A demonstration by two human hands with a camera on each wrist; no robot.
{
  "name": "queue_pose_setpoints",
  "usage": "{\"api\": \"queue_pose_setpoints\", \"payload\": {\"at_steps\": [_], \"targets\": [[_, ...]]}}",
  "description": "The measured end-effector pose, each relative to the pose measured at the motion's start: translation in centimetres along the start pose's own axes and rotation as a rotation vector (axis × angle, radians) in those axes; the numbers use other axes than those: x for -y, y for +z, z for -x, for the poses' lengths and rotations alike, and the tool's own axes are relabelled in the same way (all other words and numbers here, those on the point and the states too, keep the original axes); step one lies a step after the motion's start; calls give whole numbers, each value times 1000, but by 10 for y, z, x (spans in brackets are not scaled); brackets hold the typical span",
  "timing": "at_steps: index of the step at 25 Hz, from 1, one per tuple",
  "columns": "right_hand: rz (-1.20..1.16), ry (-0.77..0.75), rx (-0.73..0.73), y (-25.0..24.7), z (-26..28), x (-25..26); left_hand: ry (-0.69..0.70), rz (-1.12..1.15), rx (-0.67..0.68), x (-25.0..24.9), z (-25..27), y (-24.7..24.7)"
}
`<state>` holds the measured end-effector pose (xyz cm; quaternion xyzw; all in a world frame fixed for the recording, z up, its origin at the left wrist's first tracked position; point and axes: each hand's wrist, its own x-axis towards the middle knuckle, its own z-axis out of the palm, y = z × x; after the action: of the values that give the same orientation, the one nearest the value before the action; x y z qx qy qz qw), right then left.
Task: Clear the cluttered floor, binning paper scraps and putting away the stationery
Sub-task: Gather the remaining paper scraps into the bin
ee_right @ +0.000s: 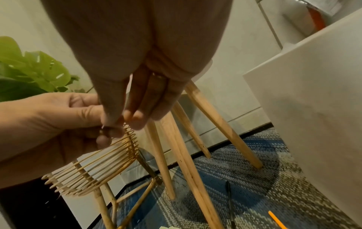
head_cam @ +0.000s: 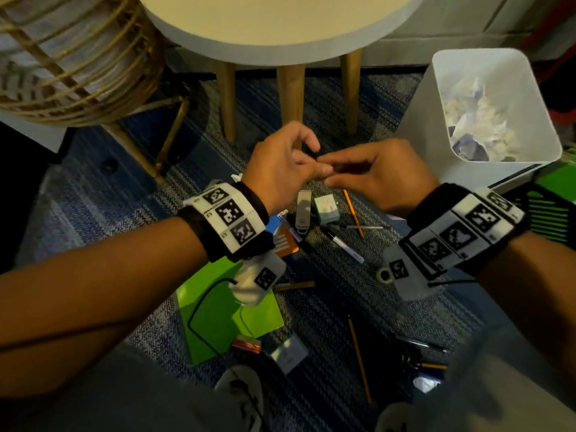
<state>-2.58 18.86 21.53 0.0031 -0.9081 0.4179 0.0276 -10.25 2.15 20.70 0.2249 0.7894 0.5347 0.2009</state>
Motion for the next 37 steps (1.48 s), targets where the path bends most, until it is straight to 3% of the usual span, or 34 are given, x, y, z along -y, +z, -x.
{"api": "queue_pose_setpoints", "payload": {"at_steps": [6,11,14,18,20,22,24,26,27,30,32,33,37], "targets": [[-56,109,-275,-24,-10,-5,12,158,73,-17,-18,14],[-41,314,-724,-91,-10,-45,60,-267,211,11,-24,24],[88,567,-816,-126,1,-87,6,-394,223,33,-23,23],[311,782,-589,-124,17,-117,-14,-478,215,39,-27,16],[314,800,-584,-122,20,-115,1,-511,231,37,-29,15],[362,718,-641,-120,18,-97,33,-588,254,39,-29,15],[385,476,-631,-104,15,-68,28,-730,308,49,-25,20],[327,233,-425,-58,13,-37,-19,-915,425,69,-17,34],[313,171,-228,-29,13,-30,-51,-1002,509,83,-11,41],[492,214,471,54,15,-51,-69,-1191,720,127,7,62],[649,289,747,91,21,-88,-14,-1236,713,153,13,69],[633,351,795,106,26,-110,3,-1220,696,167,13,70],[421,547,659,150,48,-185,-4,-1217,672,213,0,64]]}}
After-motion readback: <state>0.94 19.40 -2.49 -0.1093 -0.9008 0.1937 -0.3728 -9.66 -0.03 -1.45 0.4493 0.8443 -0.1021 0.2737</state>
